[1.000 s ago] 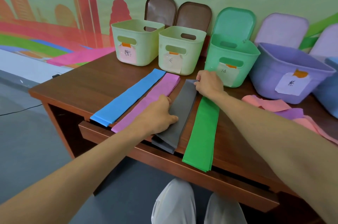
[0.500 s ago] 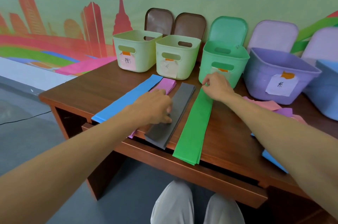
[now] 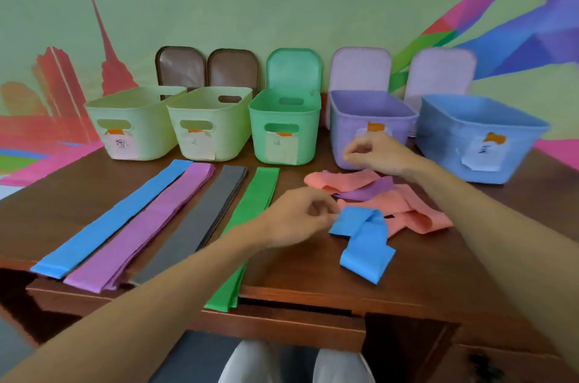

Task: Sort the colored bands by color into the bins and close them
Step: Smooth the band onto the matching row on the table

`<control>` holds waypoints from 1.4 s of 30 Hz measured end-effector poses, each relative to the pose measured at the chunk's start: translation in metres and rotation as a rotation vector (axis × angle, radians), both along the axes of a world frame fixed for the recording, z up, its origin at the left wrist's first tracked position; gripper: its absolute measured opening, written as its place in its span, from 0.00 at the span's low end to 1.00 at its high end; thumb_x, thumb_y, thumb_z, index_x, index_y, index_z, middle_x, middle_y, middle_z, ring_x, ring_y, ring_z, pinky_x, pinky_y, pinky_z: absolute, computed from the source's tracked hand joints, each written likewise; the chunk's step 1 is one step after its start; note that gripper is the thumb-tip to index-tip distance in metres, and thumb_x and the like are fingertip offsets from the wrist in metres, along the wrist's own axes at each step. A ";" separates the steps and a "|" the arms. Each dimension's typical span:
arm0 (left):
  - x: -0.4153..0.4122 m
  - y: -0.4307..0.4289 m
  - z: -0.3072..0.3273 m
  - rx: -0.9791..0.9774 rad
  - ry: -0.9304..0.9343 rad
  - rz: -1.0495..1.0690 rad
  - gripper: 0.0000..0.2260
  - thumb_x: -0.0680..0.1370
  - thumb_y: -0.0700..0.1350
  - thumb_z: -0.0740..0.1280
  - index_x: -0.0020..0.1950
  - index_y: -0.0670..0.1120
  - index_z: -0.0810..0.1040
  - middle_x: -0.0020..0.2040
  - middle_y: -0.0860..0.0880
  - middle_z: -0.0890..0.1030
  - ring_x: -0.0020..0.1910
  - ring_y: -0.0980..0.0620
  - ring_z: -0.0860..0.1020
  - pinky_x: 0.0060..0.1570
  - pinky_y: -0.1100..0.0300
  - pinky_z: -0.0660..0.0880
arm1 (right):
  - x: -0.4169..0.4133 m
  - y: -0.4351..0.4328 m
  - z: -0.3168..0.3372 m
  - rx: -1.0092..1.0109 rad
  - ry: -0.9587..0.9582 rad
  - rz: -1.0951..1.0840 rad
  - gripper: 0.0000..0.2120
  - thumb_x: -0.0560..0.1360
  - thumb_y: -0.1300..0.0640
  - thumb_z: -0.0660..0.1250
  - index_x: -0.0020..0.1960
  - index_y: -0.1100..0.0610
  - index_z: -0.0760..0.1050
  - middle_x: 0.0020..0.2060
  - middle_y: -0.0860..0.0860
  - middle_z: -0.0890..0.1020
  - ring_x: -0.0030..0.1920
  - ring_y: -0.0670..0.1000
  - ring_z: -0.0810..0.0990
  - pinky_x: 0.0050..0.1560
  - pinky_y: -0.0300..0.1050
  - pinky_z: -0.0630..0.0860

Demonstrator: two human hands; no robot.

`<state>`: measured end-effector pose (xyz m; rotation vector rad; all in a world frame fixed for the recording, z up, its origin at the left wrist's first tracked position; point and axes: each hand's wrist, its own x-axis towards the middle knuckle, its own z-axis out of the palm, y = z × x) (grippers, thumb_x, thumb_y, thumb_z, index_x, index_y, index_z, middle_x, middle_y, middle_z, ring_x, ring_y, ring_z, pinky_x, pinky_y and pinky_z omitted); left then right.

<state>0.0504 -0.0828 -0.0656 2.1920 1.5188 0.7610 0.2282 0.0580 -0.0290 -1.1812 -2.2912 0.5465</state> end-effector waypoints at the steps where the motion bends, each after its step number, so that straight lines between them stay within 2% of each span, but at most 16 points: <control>1: 0.010 0.007 -0.006 -0.037 -0.073 0.018 0.06 0.76 0.45 0.67 0.52 0.47 0.80 0.42 0.52 0.78 0.39 0.58 0.75 0.42 0.68 0.70 | 0.015 0.000 -0.004 0.004 0.045 -0.021 0.03 0.75 0.61 0.68 0.46 0.56 0.81 0.42 0.50 0.82 0.39 0.42 0.77 0.44 0.32 0.74; 3: 0.024 0.018 -0.017 -0.087 -0.169 0.014 0.08 0.75 0.47 0.69 0.53 0.50 0.79 0.42 0.53 0.76 0.38 0.60 0.73 0.44 0.66 0.70 | 0.041 0.001 -0.017 0.008 0.132 -0.068 0.02 0.74 0.61 0.69 0.45 0.56 0.81 0.41 0.48 0.83 0.38 0.42 0.78 0.43 0.34 0.72; 6: 0.033 0.026 -0.029 -0.109 -0.205 -0.085 0.16 0.71 0.47 0.74 0.57 0.52 0.75 0.49 0.51 0.72 0.41 0.64 0.70 0.45 0.74 0.67 | 0.065 0.000 -0.043 0.020 0.235 -0.120 0.02 0.73 0.57 0.71 0.44 0.53 0.83 0.41 0.46 0.85 0.42 0.43 0.80 0.49 0.40 0.75; 10: 0.030 0.032 -0.041 0.029 -0.197 -0.094 0.22 0.68 0.36 0.73 0.60 0.48 0.74 0.49 0.49 0.70 0.41 0.59 0.70 0.43 0.74 0.66 | 0.068 -0.003 -0.069 0.107 0.302 -0.139 0.03 0.73 0.58 0.72 0.46 0.52 0.82 0.41 0.45 0.83 0.39 0.38 0.78 0.45 0.32 0.71; 12: 0.031 0.035 -0.046 0.063 -0.222 -0.044 0.19 0.69 0.35 0.73 0.57 0.47 0.76 0.47 0.49 0.72 0.39 0.59 0.70 0.41 0.73 0.67 | 0.065 -0.007 -0.069 0.159 0.317 -0.114 0.03 0.73 0.59 0.72 0.46 0.53 0.82 0.40 0.45 0.83 0.40 0.39 0.78 0.44 0.28 0.70; 17: 0.033 0.039 -0.045 -0.017 -0.524 0.114 0.02 0.77 0.40 0.68 0.46 0.43 0.80 0.39 0.47 0.82 0.36 0.58 0.76 0.40 0.67 0.72 | 0.054 -0.022 -0.062 0.218 0.259 -0.005 0.03 0.74 0.57 0.70 0.47 0.53 0.82 0.42 0.44 0.82 0.42 0.39 0.76 0.43 0.25 0.66; 21: 0.041 0.050 -0.041 -0.067 -0.702 0.320 0.05 0.77 0.42 0.67 0.45 0.44 0.80 0.39 0.45 0.80 0.32 0.57 0.74 0.38 0.63 0.71 | 0.045 -0.033 -0.063 0.121 0.283 0.090 0.03 0.76 0.53 0.68 0.47 0.46 0.80 0.43 0.40 0.83 0.43 0.38 0.78 0.45 0.29 0.69; 24: 0.058 0.062 -0.029 -0.008 -0.695 0.331 0.06 0.77 0.42 0.66 0.41 0.49 0.79 0.38 0.53 0.78 0.34 0.61 0.73 0.35 0.73 0.69 | 0.048 -0.030 -0.069 0.078 0.301 0.102 0.11 0.72 0.45 0.69 0.51 0.50 0.81 0.47 0.43 0.84 0.45 0.40 0.80 0.46 0.33 0.71; 25: 0.065 0.065 -0.025 -0.002 -0.716 0.342 0.07 0.77 0.42 0.66 0.40 0.49 0.78 0.36 0.54 0.77 0.34 0.62 0.72 0.33 0.75 0.68 | 0.049 -0.031 -0.069 0.062 0.337 0.097 0.12 0.72 0.46 0.70 0.51 0.51 0.81 0.47 0.45 0.84 0.45 0.42 0.80 0.47 0.36 0.73; 27: 0.076 0.069 -0.024 -0.017 -0.803 0.381 0.08 0.77 0.42 0.66 0.37 0.47 0.77 0.33 0.54 0.75 0.33 0.60 0.71 0.30 0.73 0.68 | 0.050 -0.029 -0.066 0.043 0.410 0.067 0.03 0.72 0.52 0.72 0.46 0.49 0.81 0.42 0.46 0.85 0.41 0.43 0.80 0.45 0.38 0.75; 30: 0.082 0.069 -0.029 0.017 -0.913 0.400 0.09 0.77 0.45 0.66 0.39 0.44 0.78 0.34 0.51 0.77 0.34 0.57 0.74 0.34 0.67 0.72 | 0.052 -0.027 -0.065 0.055 0.503 -0.040 0.09 0.72 0.59 0.72 0.40 0.46 0.79 0.37 0.47 0.83 0.37 0.40 0.78 0.42 0.33 0.73; 32: 0.080 0.067 -0.030 0.002 -0.969 0.358 0.09 0.79 0.46 0.64 0.42 0.44 0.79 0.36 0.51 0.79 0.34 0.59 0.77 0.35 0.68 0.73 | 0.053 -0.025 -0.063 -0.004 0.628 -0.085 0.08 0.72 0.61 0.72 0.40 0.48 0.78 0.37 0.49 0.83 0.35 0.38 0.78 0.40 0.31 0.73; 34: 0.078 0.065 -0.031 -0.051 -1.000 0.301 0.09 0.80 0.46 0.62 0.44 0.46 0.79 0.36 0.52 0.80 0.34 0.61 0.78 0.38 0.67 0.75 | 0.055 -0.025 -0.060 -0.097 0.763 -0.099 0.03 0.73 0.60 0.71 0.42 0.53 0.79 0.39 0.53 0.83 0.35 0.42 0.79 0.37 0.35 0.74; 37: 0.081 0.066 -0.034 -0.099 -0.833 0.209 0.11 0.79 0.51 0.62 0.48 0.47 0.80 0.43 0.52 0.82 0.44 0.56 0.78 0.48 0.62 0.74 | 0.058 -0.026 -0.057 -0.209 0.953 -0.077 0.01 0.74 0.62 0.69 0.44 0.60 0.79 0.39 0.60 0.82 0.36 0.54 0.78 0.34 0.43 0.74; 39: 0.083 0.067 -0.036 -0.105 -0.654 0.171 0.14 0.78 0.55 0.62 0.47 0.45 0.80 0.43 0.53 0.80 0.43 0.57 0.75 0.45 0.64 0.71 | 0.059 -0.024 -0.053 -0.249 1.051 -0.076 0.03 0.75 0.65 0.68 0.43 0.59 0.78 0.37 0.59 0.82 0.35 0.56 0.77 0.33 0.44 0.73; 42: 0.087 0.069 -0.037 -0.098 -0.448 0.142 0.21 0.76 0.59 0.64 0.42 0.40 0.77 0.37 0.50 0.76 0.37 0.55 0.73 0.40 0.60 0.68 | 0.063 -0.020 -0.046 -0.259 1.179 -0.109 0.04 0.76 0.65 0.65 0.44 0.59 0.77 0.35 0.53 0.84 0.33 0.51 0.79 0.33 0.44 0.74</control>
